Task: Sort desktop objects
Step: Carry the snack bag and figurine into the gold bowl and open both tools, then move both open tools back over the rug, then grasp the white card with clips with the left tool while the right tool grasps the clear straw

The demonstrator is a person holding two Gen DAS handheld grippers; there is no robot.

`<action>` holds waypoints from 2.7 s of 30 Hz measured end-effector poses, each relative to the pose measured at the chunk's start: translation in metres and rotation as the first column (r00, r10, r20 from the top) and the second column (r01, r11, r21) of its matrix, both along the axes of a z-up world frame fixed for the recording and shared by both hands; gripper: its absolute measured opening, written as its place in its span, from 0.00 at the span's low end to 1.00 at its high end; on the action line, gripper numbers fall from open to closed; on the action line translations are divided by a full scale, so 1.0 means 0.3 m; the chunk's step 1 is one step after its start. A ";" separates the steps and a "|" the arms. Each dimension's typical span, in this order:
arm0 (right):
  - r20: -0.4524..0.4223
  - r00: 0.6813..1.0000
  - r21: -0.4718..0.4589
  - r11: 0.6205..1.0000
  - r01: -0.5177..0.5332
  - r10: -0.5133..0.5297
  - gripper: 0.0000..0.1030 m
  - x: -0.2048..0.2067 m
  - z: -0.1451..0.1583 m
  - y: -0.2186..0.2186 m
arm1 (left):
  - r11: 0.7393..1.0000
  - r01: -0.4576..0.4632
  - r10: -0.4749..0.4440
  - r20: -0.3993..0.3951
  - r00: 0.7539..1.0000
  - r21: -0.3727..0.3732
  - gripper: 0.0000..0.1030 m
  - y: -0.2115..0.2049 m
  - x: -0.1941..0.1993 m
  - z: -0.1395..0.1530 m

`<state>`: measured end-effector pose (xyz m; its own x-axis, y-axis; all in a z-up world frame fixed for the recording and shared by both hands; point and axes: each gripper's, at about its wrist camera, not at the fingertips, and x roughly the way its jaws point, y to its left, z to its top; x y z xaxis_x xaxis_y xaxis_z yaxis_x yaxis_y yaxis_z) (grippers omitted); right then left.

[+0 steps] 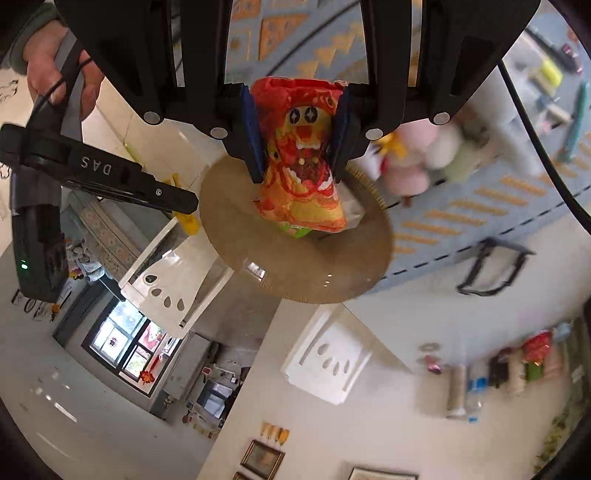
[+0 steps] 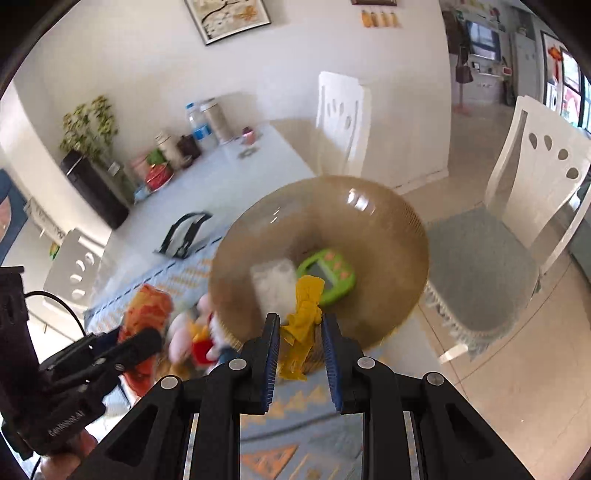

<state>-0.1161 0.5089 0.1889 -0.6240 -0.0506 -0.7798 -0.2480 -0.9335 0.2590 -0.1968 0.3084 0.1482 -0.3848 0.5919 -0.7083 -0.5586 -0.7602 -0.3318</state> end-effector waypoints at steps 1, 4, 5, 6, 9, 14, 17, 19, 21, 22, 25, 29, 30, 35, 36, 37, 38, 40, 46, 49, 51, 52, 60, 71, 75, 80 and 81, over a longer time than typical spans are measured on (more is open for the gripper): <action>0.003 1.000 -0.001 1.000 0.000 0.000 0.22 -0.019 -0.009 0.017 | 1.000 -0.001 0.001 0.014 1.000 -0.005 0.30 0.031 -0.026 -0.024; 0.023 1.000 -0.012 1.000 0.000 0.000 0.22 -0.075 -0.047 0.062 | 0.999 0.004 -0.002 0.033 0.999 -0.037 0.30 0.101 -0.073 -0.075; 0.037 0.999 -0.015 1.000 -0.002 0.003 0.22 -0.094 -0.066 0.074 | 0.999 0.008 -0.006 0.038 0.999 -0.047 0.30 0.119 -0.085 -0.091; 0.047 0.999 -0.015 1.000 -0.004 0.004 0.22 -0.104 -0.083 0.081 | 0.998 0.010 -0.007 0.048 0.999 -0.062 0.30 0.139 -0.097 -0.113; 0.086 0.996 -0.023 1.000 -0.013 0.015 0.22 -0.128 -0.128 0.102 | 0.997 0.007 0.000 0.087 0.996 -0.074 0.30 0.173 -0.113 -0.162; 0.114 0.993 -0.067 0.998 -0.019 0.026 0.46 -0.134 -0.161 0.139 | 1.000 0.021 -0.020 0.162 0.987 -0.007 0.44 0.176 -0.118 -0.170; 0.101 0.995 -0.125 0.992 0.005 0.008 0.49 -0.105 -0.160 0.167 | 1.000 -0.003 0.002 0.167 0.986 0.006 0.50 0.141 -0.101 -0.153; 0.098 0.995 -0.125 0.992 0.023 -0.010 0.50 -0.075 -0.153 0.181 | 1.000 -0.016 0.013 0.155 0.988 0.018 0.51 0.104 -0.074 -0.131; 0.099 0.995 -0.135 0.990 0.037 -0.024 0.50 -0.042 -0.145 0.186 | 0.999 -0.031 0.027 0.148 0.989 0.029 0.51 0.060 -0.043 -0.111; 0.099 0.995 -0.140 0.989 0.044 -0.030 0.50 -0.024 -0.142 0.186 | 0.999 -0.037 0.032 0.146 0.989 0.036 0.51 0.034 -0.024 -0.102; 0.106 0.994 -0.127 0.991 0.046 -0.033 0.50 0.019 -0.134 0.166 | 0.998 -0.051 0.045 0.144 0.989 0.043 0.52 -0.044 0.031 -0.085; 0.129 0.991 -0.120 0.992 0.035 -0.020 0.50 0.071 -0.140 0.115 | 0.997 -0.067 0.062 0.136 0.989 0.029 0.52 -0.129 0.082 -0.073; 0.138 0.990 -0.118 0.992 0.032 -0.015 0.50 0.084 -0.142 0.092 | 0.997 -0.069 0.065 0.133 0.989 0.025 0.52 -0.151 0.097 -0.070; 0.153 0.988 -0.129 0.992 0.014 0.006 0.51 0.125 -0.143 0.004 | 0.994 -0.105 0.102 0.130 0.986 0.021 0.52 -0.278 0.177 -0.057; 0.149 0.989 -0.128 0.992 0.008 0.011 0.50 0.133 -0.137 -0.024 | 0.993 -0.114 0.111 0.131 0.985 0.021 0.52 -0.305 0.194 -0.058; 0.147 0.989 -0.124 0.992 -0.001 0.020 0.50 0.136 -0.132 -0.046 | 0.992 -0.127 0.123 0.133 0.983 0.019 0.52 -0.339 0.212 -0.059; 0.145 0.989 -0.119 0.993 -0.015 0.032 0.50 0.139 -0.126 -0.072 | 0.990 -0.139 0.135 0.136 0.981 0.017 0.52 -0.372 0.226 -0.063; 0.143 0.988 -0.108 0.993 -0.047 0.062 0.51 0.147 -0.116 -0.138 | 0.985 -0.170 0.167 0.141 0.976 0.012 0.52 -0.448 0.266 -0.070; 0.150 0.978 -0.086 0.988 -0.131 0.143 0.51 0.170 -0.121 -0.340 | 0.949 -0.316 0.309 0.196 0.931 0.005 0.52 -0.738 0.396 -0.128; 0.161 0.970 -0.084 0.982 -0.171 0.182 0.51 0.182 -0.145 -0.440 | 0.925 -0.379 0.375 0.224 0.899 -0.027 0.52 -0.870 0.458 -0.175; 0.178 0.961 -0.092 0.976 -0.199 0.213 0.51 0.189 -0.173 -0.508 | 0.913 -0.404 0.406 0.225 0.886 -0.056 0.52 -0.933 0.495 -0.204; 0.188 0.955 -0.095 0.972 -0.214 0.228 0.51 0.193 -0.187 -0.539 | 0.908 -0.413 0.417 0.225 0.881 -0.067 0.52 -0.956 0.508 -0.218; 0.269 0.901 -0.077 0.940 -0.333 0.341 0.51 0.232 -0.299 -0.768 | 0.867 -0.496 0.489 0.279 0.826 -0.049 0.52 -1.093 0.563 -0.343; 0.301 0.897 -0.060 0.945 -0.320 0.323 0.51 0.266 -0.328 -0.826 | 0.859 -0.513 0.488 0.298 0.820 0.006 0.54 -1.125 0.420 -0.444; 0.313 0.899 -0.053 0.951 -0.305 0.306 0.51 0.271 -0.334 -0.816 | 0.869 -0.494 0.463 0.312 0.829 0.025 0.59 -1.093 0.390 -0.451; 0.320 0.898 -0.058 0.952 -0.300 0.302 0.51 0.259 -0.351 -0.812 | 0.890 -0.441 0.455 0.146 0.879 -0.114 0.62 -0.975 0.417 -0.439; 0.320 0.896 -0.054 0.950 -0.307 0.308 0.51 0.253 -0.353 -0.816 | 0.893 -0.430 0.445 0.116 0.888 -0.131 0.60 -0.953 0.426 -0.438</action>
<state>-0.0400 0.2642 0.0829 -0.2936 -0.2017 -0.9344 -0.0182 -0.9761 0.2165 -0.0692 0.0225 0.0167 -0.4819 0.3103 -0.8194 -0.1154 -0.9495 -0.2917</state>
